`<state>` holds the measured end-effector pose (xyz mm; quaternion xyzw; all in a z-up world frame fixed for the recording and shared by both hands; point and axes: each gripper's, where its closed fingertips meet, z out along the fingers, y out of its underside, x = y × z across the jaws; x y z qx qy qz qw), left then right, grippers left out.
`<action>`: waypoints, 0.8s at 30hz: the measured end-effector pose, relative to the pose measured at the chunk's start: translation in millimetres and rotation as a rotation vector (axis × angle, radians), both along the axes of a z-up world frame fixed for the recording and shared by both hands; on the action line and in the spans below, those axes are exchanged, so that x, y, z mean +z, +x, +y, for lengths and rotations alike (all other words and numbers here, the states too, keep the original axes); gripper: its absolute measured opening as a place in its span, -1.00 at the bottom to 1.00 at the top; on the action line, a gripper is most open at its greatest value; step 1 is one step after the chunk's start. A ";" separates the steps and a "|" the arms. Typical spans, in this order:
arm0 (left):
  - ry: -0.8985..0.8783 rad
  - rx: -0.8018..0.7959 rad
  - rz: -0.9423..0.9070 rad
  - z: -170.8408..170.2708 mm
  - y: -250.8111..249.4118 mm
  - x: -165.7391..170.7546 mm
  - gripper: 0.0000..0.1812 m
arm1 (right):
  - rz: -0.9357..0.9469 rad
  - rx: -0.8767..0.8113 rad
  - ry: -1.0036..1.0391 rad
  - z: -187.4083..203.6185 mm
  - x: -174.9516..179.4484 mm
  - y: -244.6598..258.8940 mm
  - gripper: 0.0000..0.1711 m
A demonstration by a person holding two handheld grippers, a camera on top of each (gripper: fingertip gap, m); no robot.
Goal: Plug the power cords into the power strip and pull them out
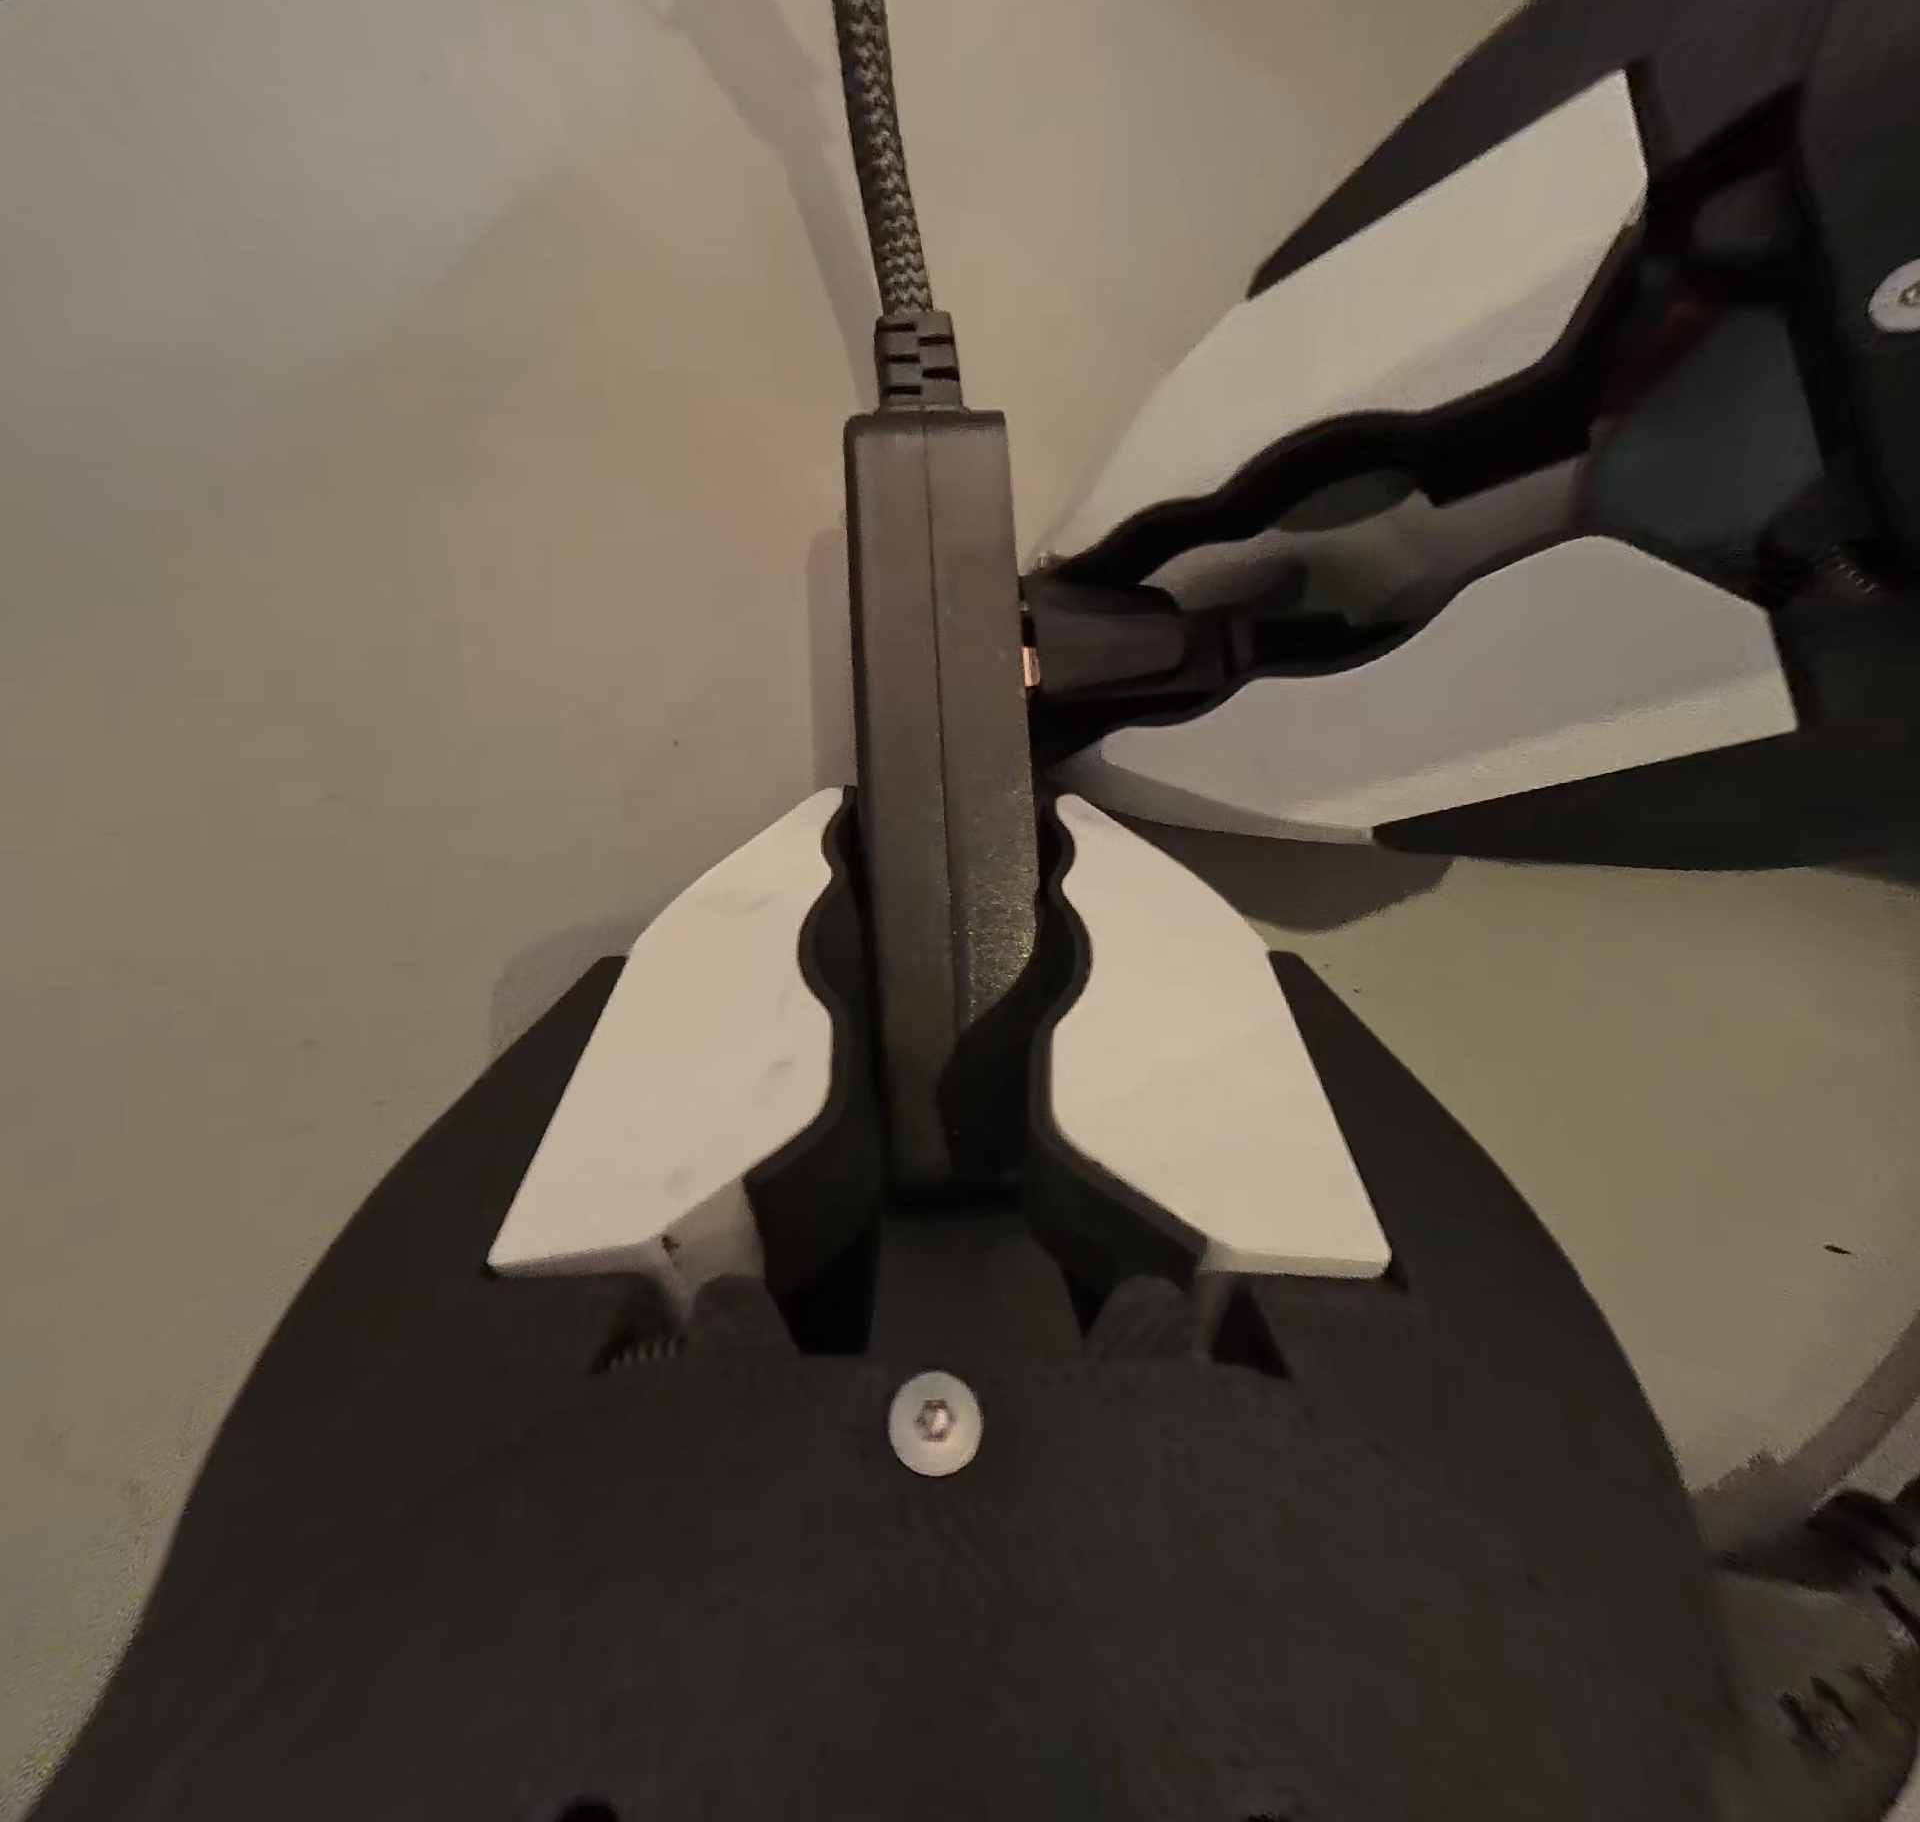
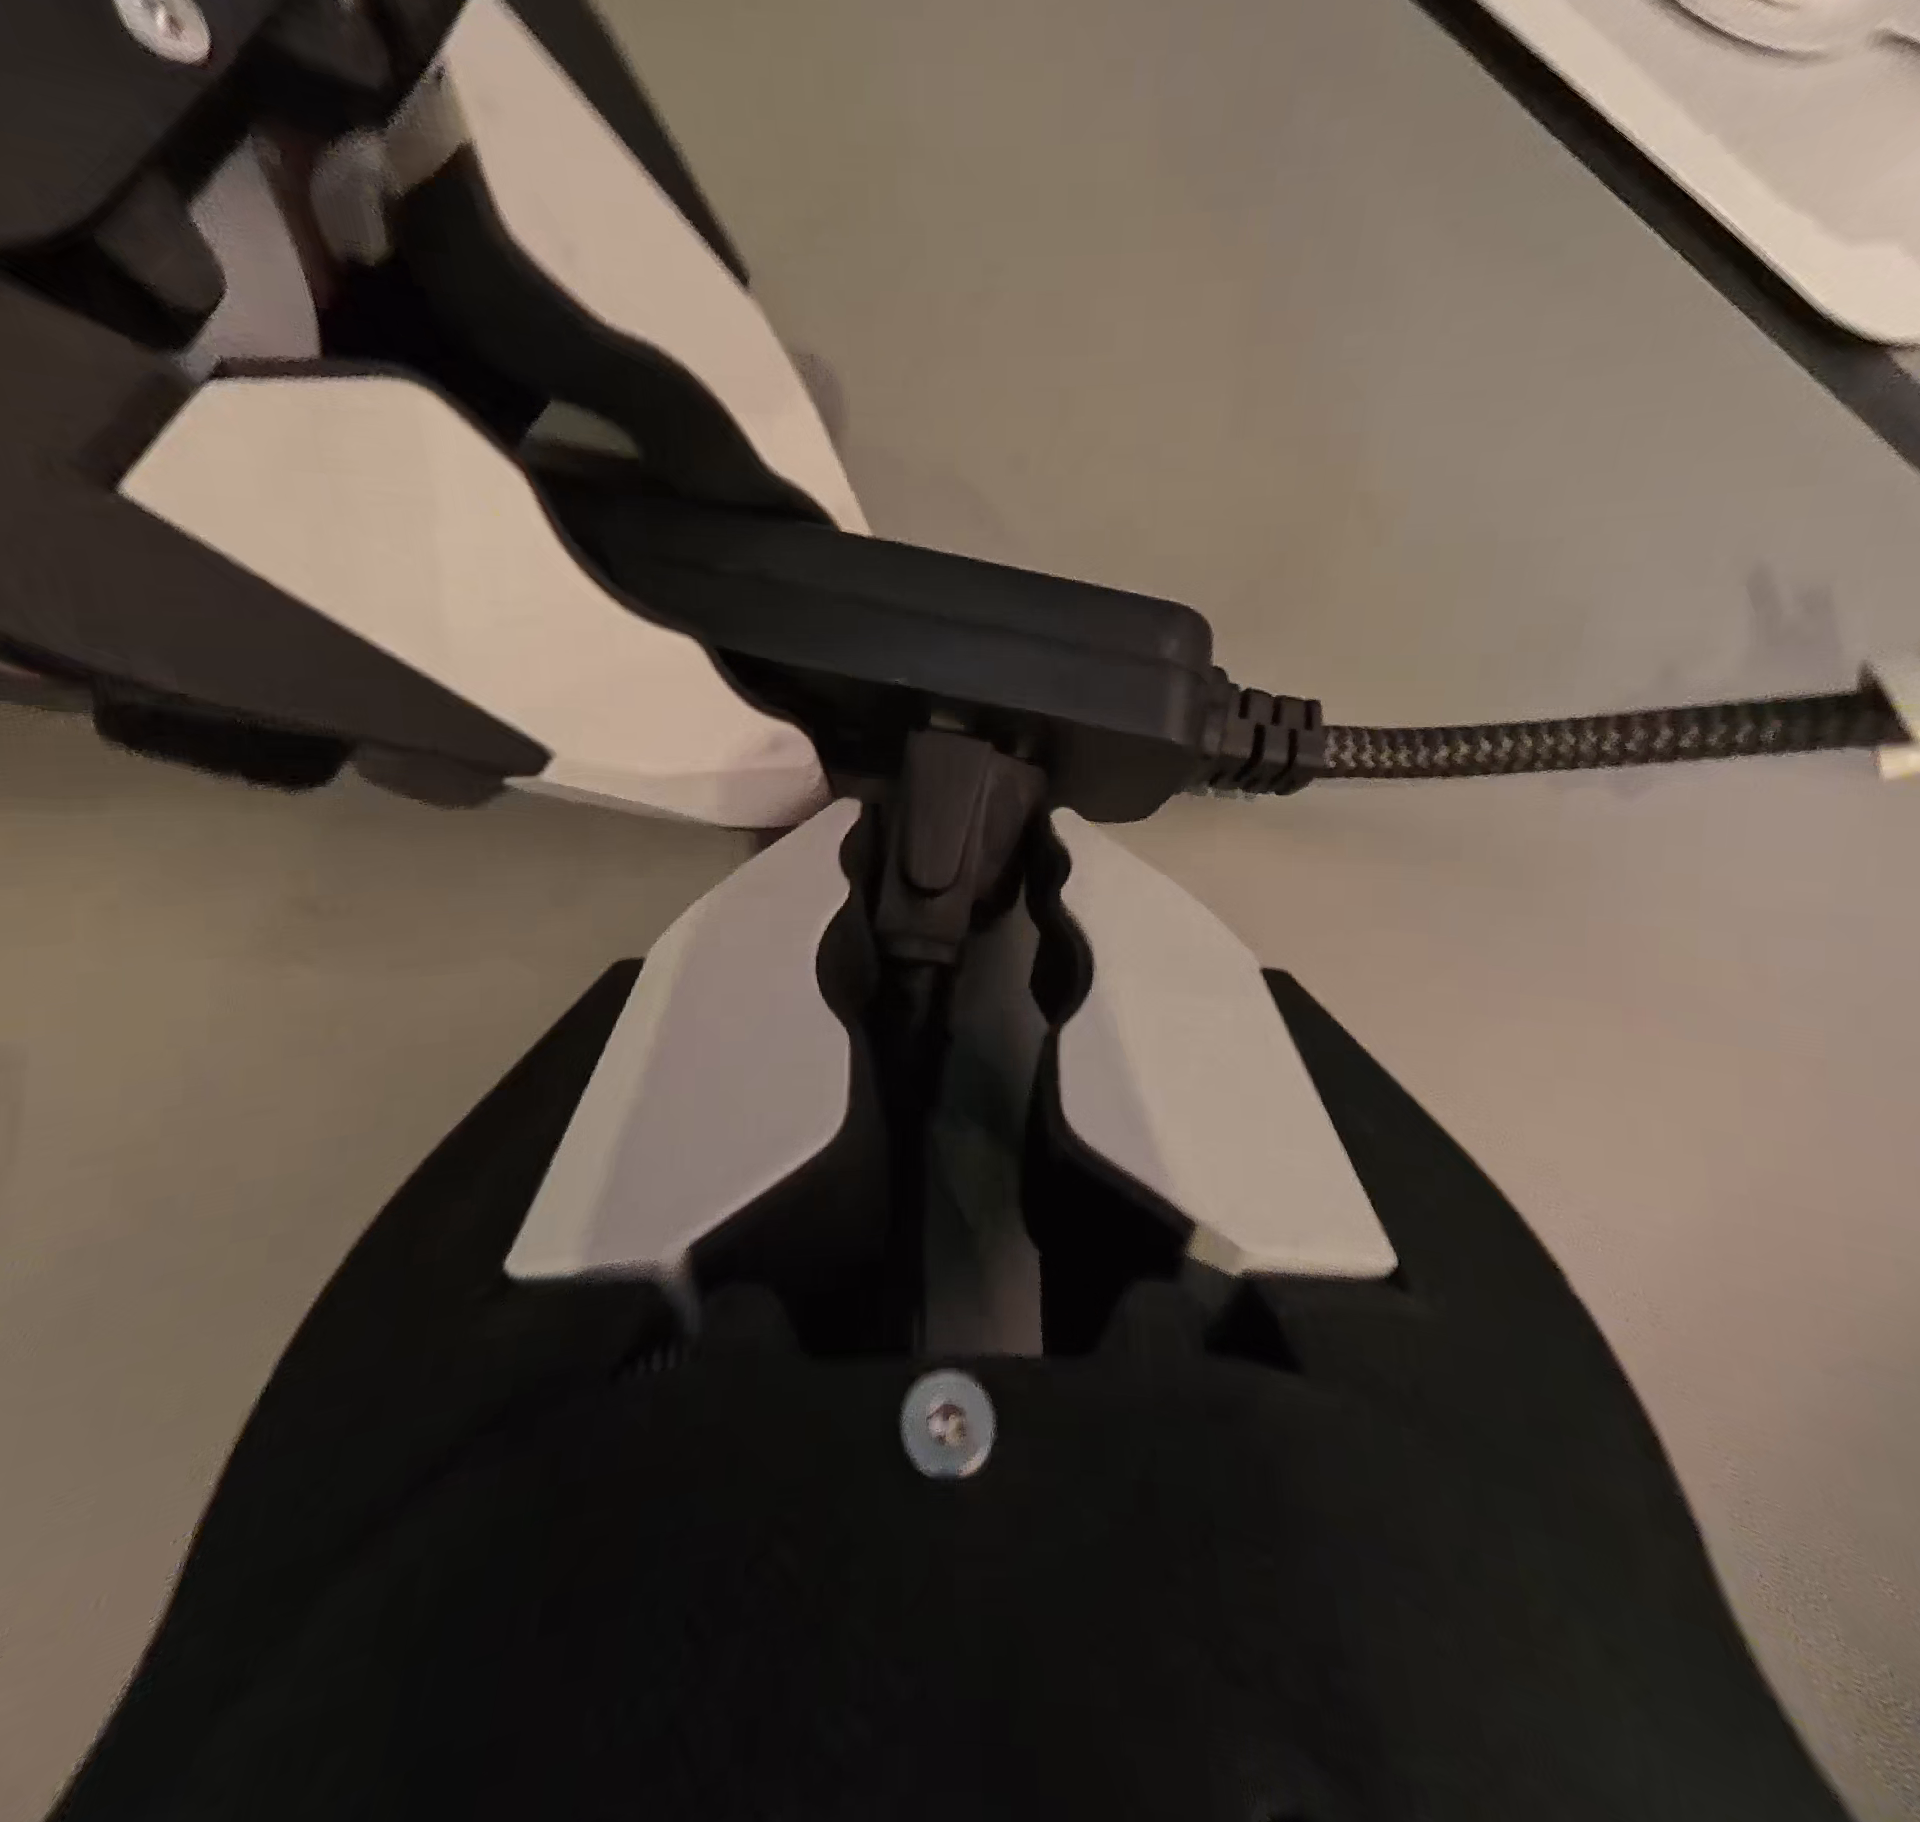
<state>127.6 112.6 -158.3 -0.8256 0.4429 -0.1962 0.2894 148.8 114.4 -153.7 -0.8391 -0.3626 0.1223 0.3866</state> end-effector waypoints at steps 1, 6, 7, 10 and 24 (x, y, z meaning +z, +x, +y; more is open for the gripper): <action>0.011 -0.009 -0.010 1.1 1.3 0.3 -0.67 | 0.025 -0.030 -0.010 -0.1 0.1 1.0 -0.66; 0.098 0.047 0.006 9.1 0.6 2.0 -0.68 | 0.026 -0.128 -0.003 2.9 0.5 2.4 -0.68; 0.099 0.064 0.003 9.8 1.3 1.7 -0.68 | 0.060 -0.153 -0.024 4.1 0.2 3.0 -0.69; 0.121 0.137 0.000 12.1 3.8 2.3 -0.68 | 0.075 -0.233 -0.022 8.3 0.7 6.6 -0.71; 0.139 -0.028 0.021 1.4 -6.0 7.5 -0.67 | 0.005 -0.057 0.130 -2.7 9.9 -1.6 -0.65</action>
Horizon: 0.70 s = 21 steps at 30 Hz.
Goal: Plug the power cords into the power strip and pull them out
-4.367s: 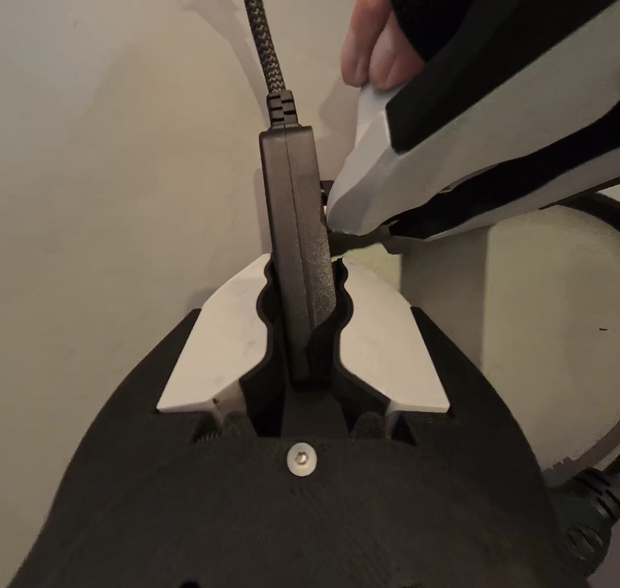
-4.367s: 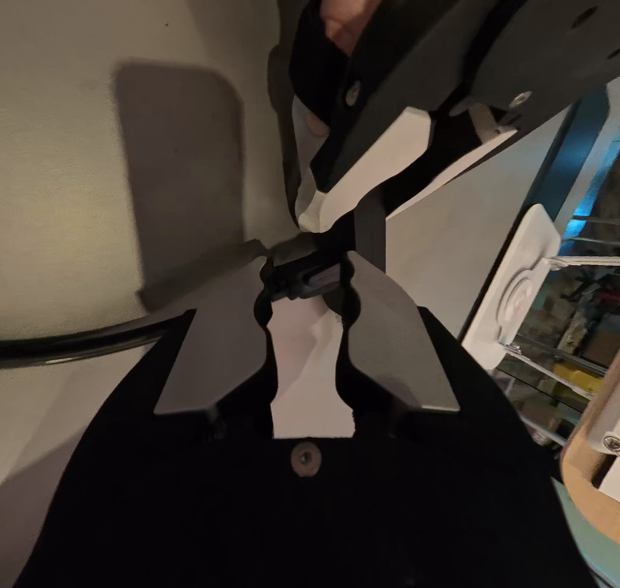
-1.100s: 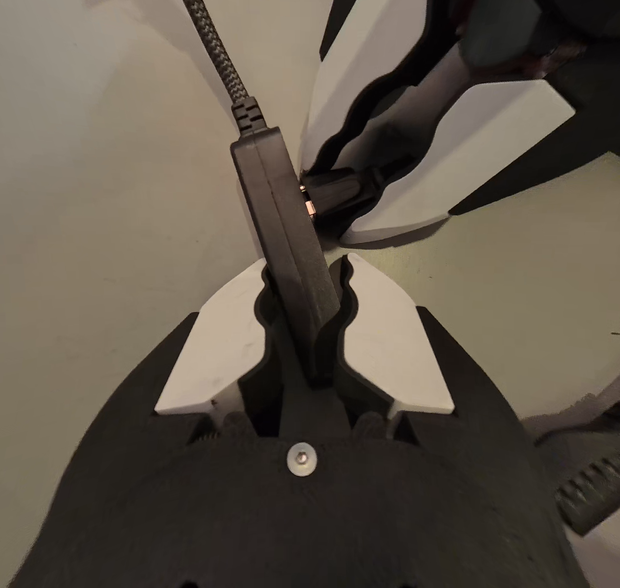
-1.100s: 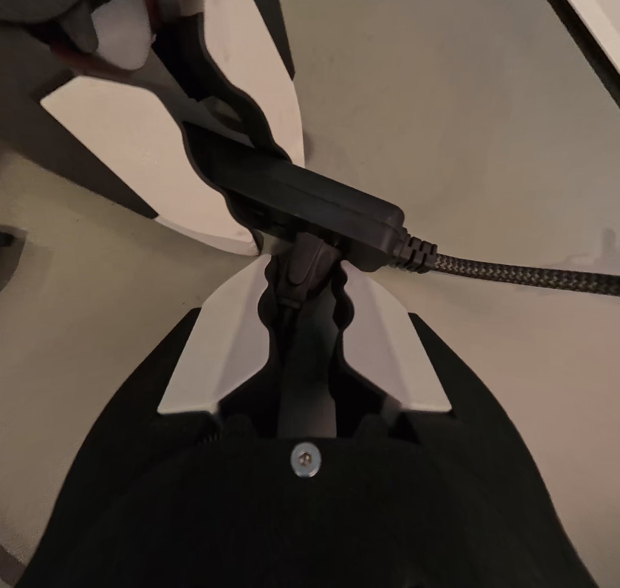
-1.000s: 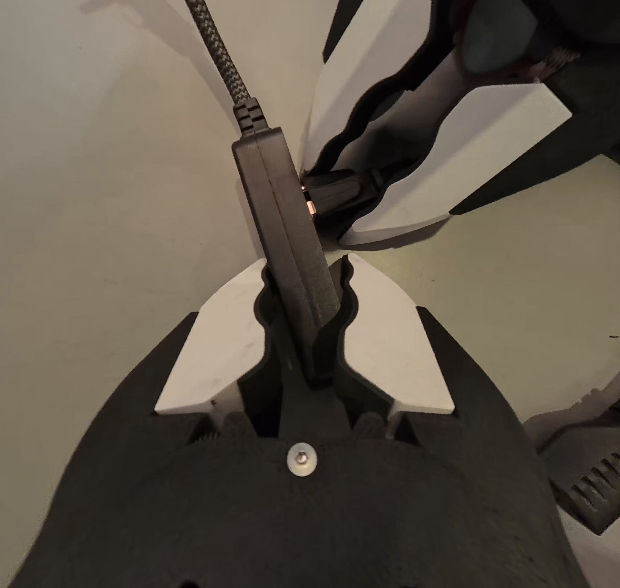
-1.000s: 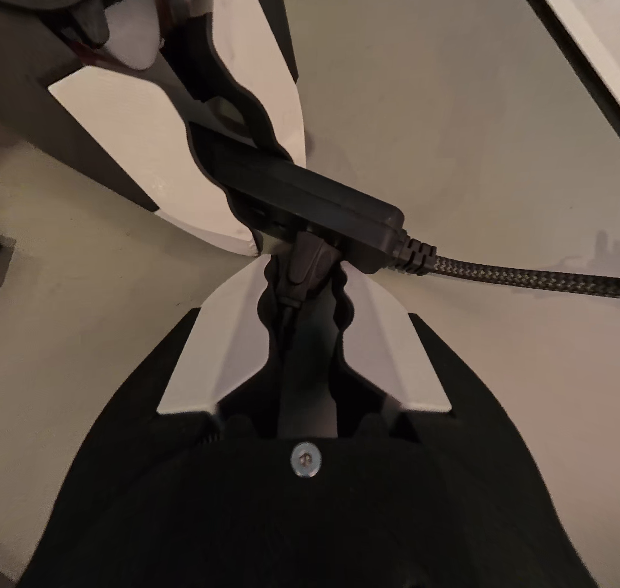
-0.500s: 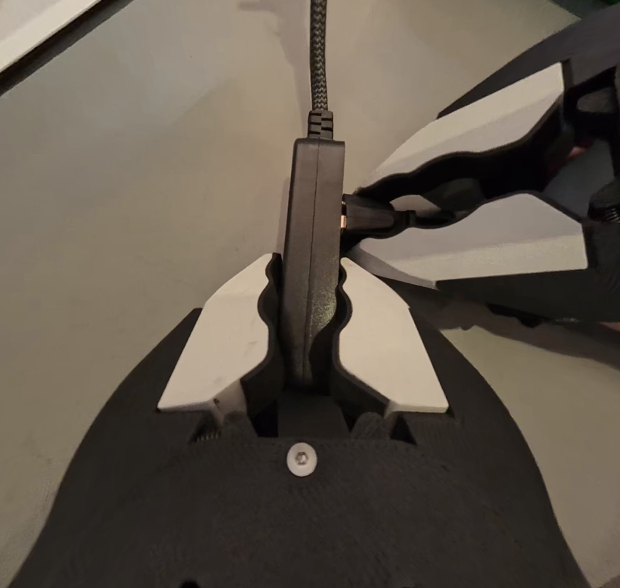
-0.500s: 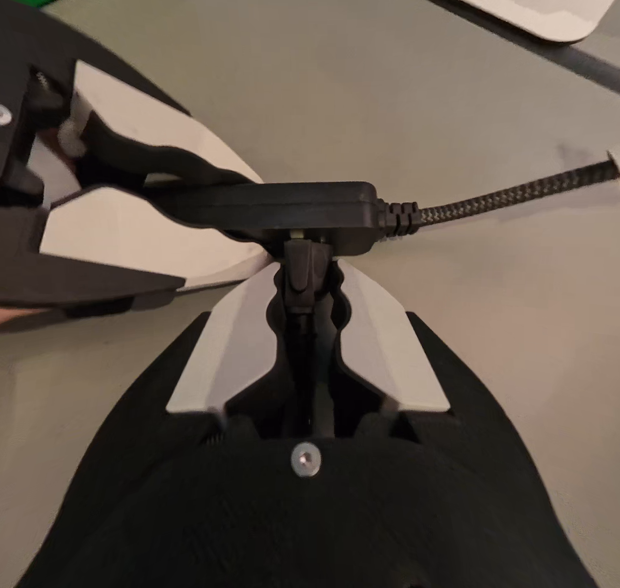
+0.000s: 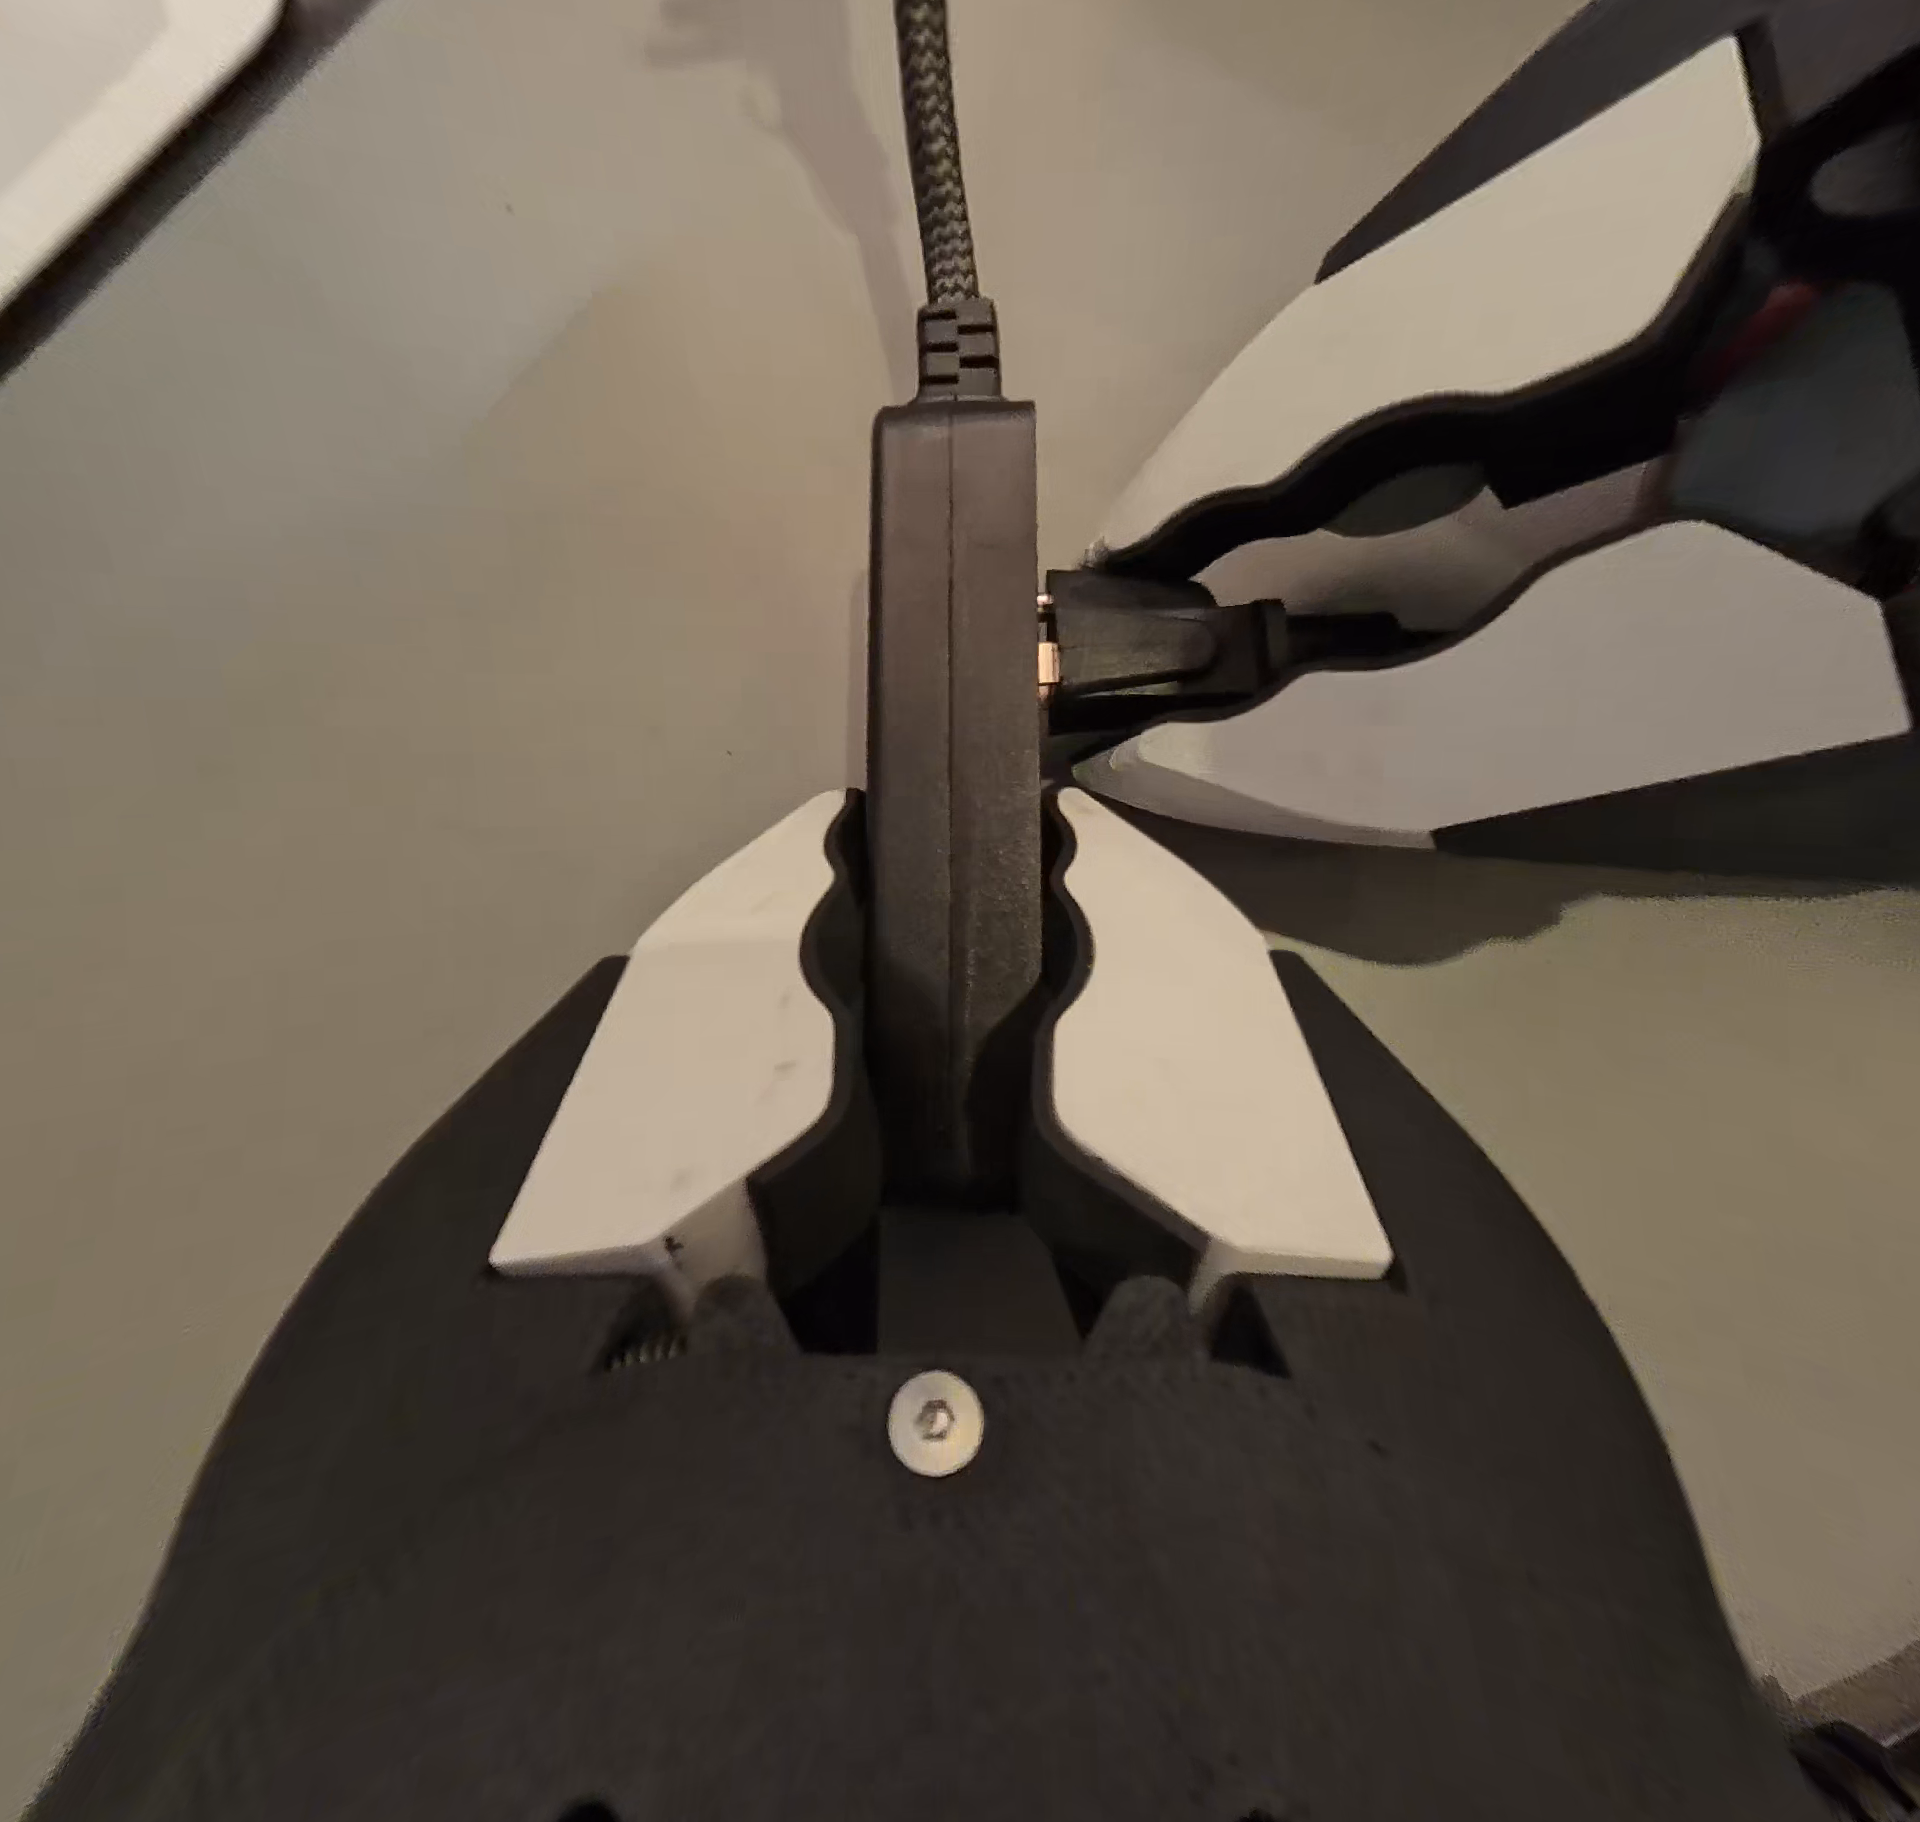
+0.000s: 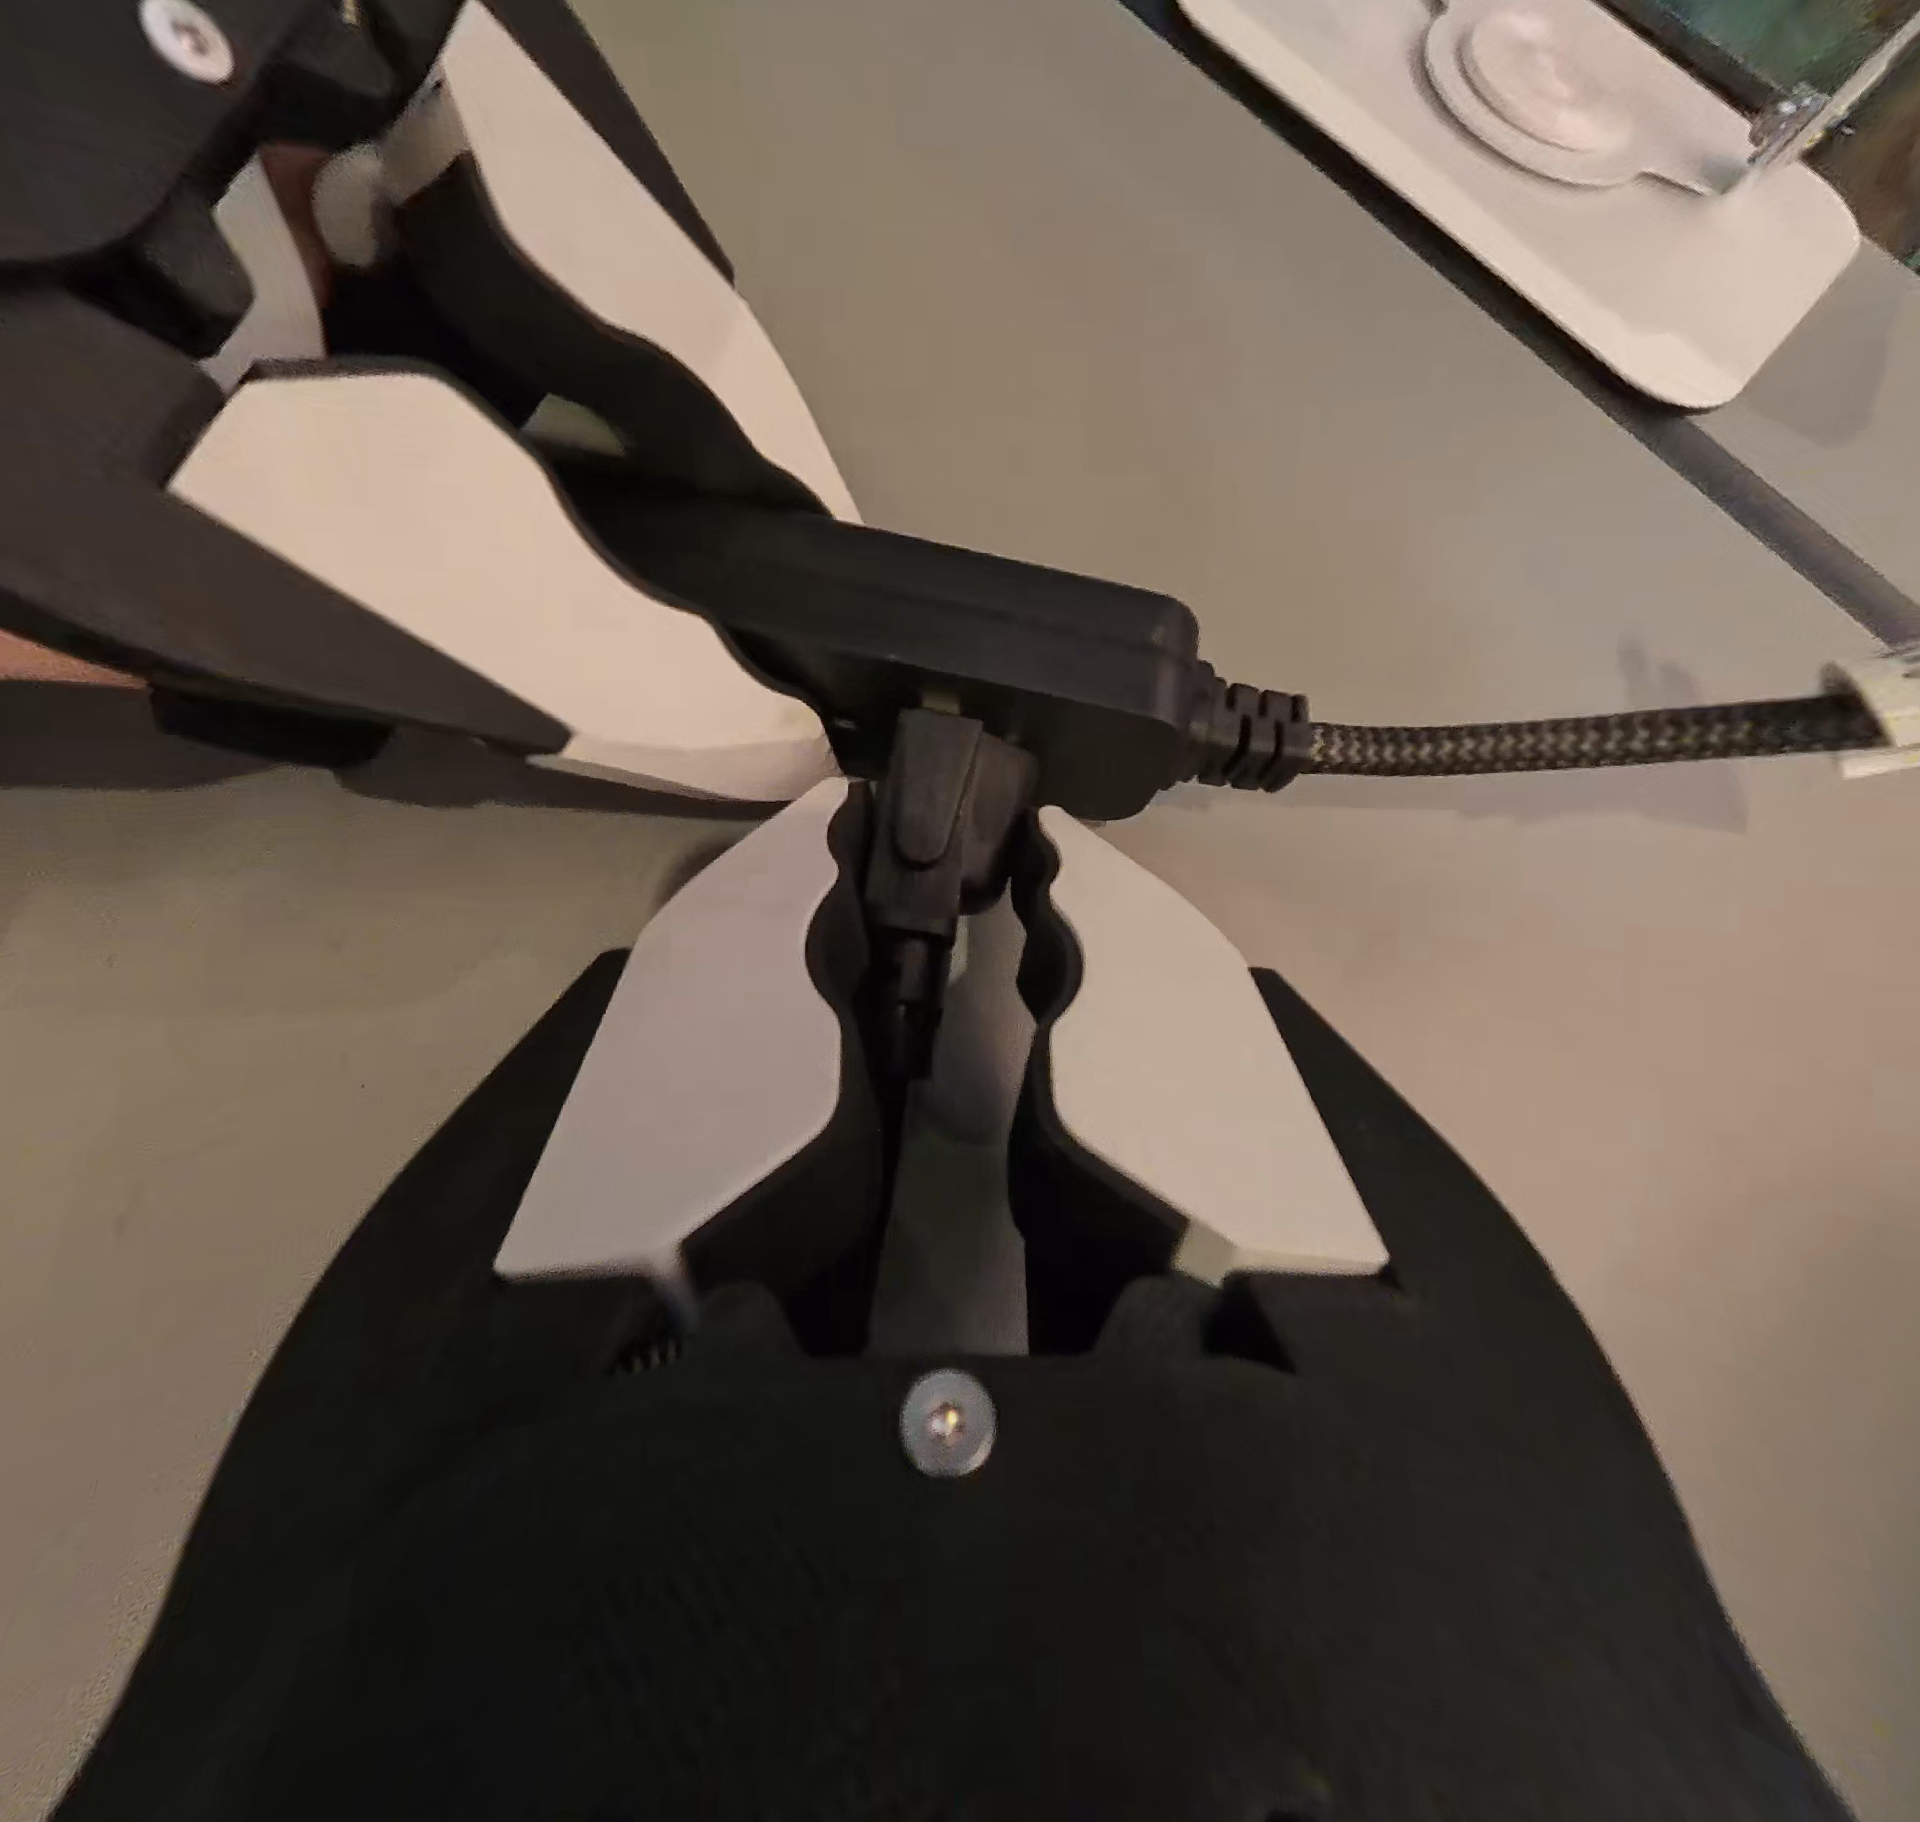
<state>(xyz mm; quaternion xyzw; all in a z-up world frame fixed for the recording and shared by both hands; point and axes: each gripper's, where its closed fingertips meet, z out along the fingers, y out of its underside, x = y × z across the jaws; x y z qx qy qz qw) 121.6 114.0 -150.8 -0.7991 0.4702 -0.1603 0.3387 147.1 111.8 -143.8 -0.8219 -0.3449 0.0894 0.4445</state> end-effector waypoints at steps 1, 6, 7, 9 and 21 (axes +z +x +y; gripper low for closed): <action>0.025 0.005 -0.004 1.0 1.0 3.7 -0.68 | 0.017 0.008 0.016 1.3 3.5 0.5 -0.65; -0.053 -0.136 -0.086 -18.4 13.3 18.4 -0.56 | -0.076 0.036 0.151 -2.2 16.8 10.8 -0.68; -0.110 -0.162 -0.141 -21.6 13.7 24.3 -0.47 | -0.102 0.065 0.180 -4.4 19.1 10.1 -0.69; -0.227 -0.172 -0.280 -20.0 12.2 40.3 -0.30 | -0.120 0.169 0.230 -12.8 23.3 0.8 -0.70; -0.802 -0.349 -0.833 -22.9 16.7 77.5 -0.82 | -0.142 0.600 0.285 -45.8 26.1 -56.6 -0.71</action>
